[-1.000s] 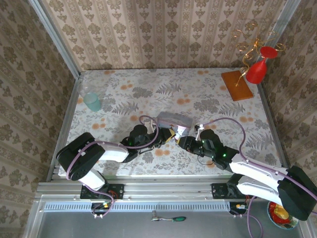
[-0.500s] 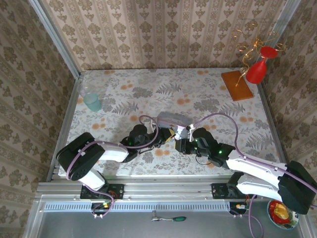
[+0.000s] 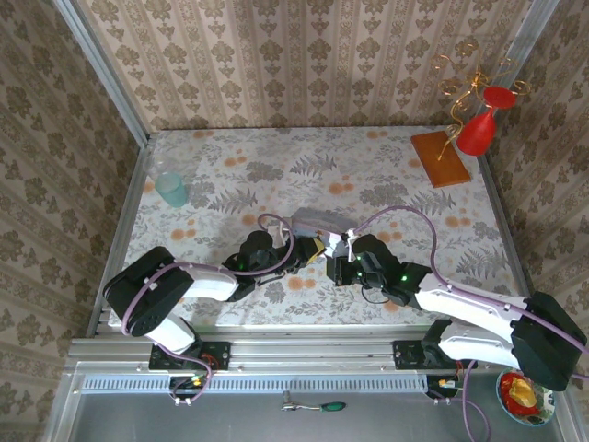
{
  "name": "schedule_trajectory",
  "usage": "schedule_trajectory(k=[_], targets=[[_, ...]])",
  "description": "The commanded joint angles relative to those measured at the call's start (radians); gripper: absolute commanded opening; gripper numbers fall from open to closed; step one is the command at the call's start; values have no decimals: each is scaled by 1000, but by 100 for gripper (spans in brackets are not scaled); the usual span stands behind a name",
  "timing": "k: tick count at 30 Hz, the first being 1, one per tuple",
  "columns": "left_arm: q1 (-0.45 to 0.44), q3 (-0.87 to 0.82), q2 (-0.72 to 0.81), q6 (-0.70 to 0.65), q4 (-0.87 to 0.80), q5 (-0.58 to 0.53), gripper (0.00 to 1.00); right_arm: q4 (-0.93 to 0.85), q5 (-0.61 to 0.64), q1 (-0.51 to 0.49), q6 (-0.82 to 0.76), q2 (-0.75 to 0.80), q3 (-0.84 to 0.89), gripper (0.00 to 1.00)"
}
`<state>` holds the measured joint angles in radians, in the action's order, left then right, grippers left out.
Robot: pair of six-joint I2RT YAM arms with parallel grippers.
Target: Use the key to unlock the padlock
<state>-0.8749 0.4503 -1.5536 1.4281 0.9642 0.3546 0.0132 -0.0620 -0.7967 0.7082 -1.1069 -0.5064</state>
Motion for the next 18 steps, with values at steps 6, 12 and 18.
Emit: schedule_trajectory(k=[6,12,18], targets=[[-9,22,37,-17,10,29,0,-4,34,-4,-26,-22,-57,15],[-12,31,53,-42,-44,29,0,-44,44,-4,-39,-37,-87,14],[-28,60,72,-85,-128,48,0,-46,45,-4,-47,-56,-109,14]])
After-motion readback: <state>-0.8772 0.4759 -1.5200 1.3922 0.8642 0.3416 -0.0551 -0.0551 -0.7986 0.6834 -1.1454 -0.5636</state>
